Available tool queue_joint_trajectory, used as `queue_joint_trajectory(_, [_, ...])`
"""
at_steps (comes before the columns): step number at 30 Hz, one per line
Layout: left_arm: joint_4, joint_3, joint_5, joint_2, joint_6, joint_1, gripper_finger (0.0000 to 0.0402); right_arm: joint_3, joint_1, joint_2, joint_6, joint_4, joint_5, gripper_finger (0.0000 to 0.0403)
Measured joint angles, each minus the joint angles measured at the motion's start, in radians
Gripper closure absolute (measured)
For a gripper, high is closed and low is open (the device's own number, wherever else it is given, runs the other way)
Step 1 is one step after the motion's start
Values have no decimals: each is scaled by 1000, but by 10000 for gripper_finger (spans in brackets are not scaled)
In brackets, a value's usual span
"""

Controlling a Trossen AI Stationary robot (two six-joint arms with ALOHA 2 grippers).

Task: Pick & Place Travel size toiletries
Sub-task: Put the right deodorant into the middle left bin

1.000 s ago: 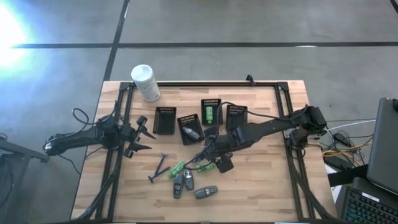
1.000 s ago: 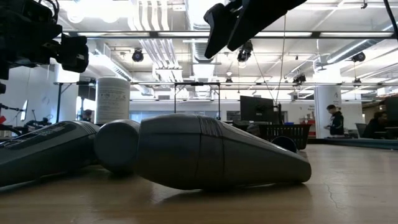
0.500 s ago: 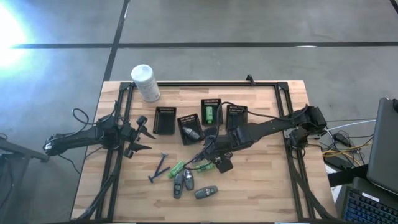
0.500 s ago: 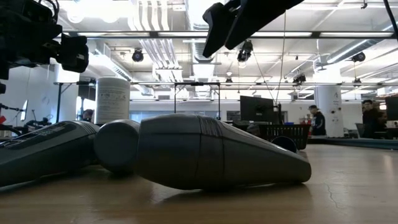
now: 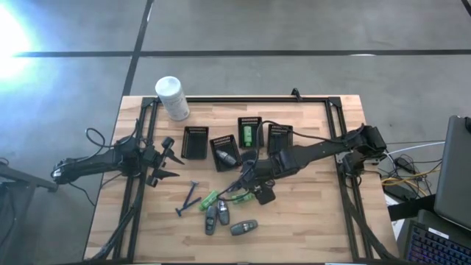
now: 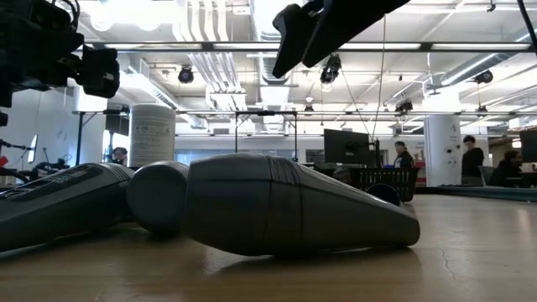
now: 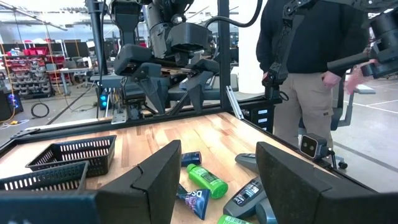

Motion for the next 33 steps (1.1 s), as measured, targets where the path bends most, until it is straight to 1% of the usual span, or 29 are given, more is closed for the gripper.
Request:
queue_joint_trajectory(4, [0, 0, 0, 0, 0, 0, 188, 0, 0, 1, 0, 13, 0, 39])
queue_joint_trajectory(14, [0, 0, 0, 0, 0, 0, 188, 1, -1, 1, 0, 224, 0, 39])
queue_joint_trajectory(19, [0, 0, 0, 0, 0, 0, 188, 1, -1, 2, 0, 284, 0, 39])
queue_joint_trajectory(24, [0, 0, 0, 0, 0, 0, 188, 1, -1, 2, 2, 310, 0, 39])
queue_joint_trajectory(25, [0, 0, 0, 0, 0, 0, 188, 1, -1, 2, 26, 333, 0, 39])
queue_joint_trajectory(26, [0, 0, 0, 0, 0, 0, 188, 1, 0, 2, 88, 344, 0, 39])
queue_joint_trajectory(29, [0, 0, 0, 0, 0, 0, 188, 2, 5, 2, 336, 317, 0, 39])
queue_joint_trajectory(31, [0, 0, 0, 0, 0, 0, 188, 2, 9, 2, 462, 256, -17, 39])
queue_joint_trajectory(33, [0, 0, 0, 0, 0, 0, 188, 0, 12, 2, 559, 188, -70, 39])
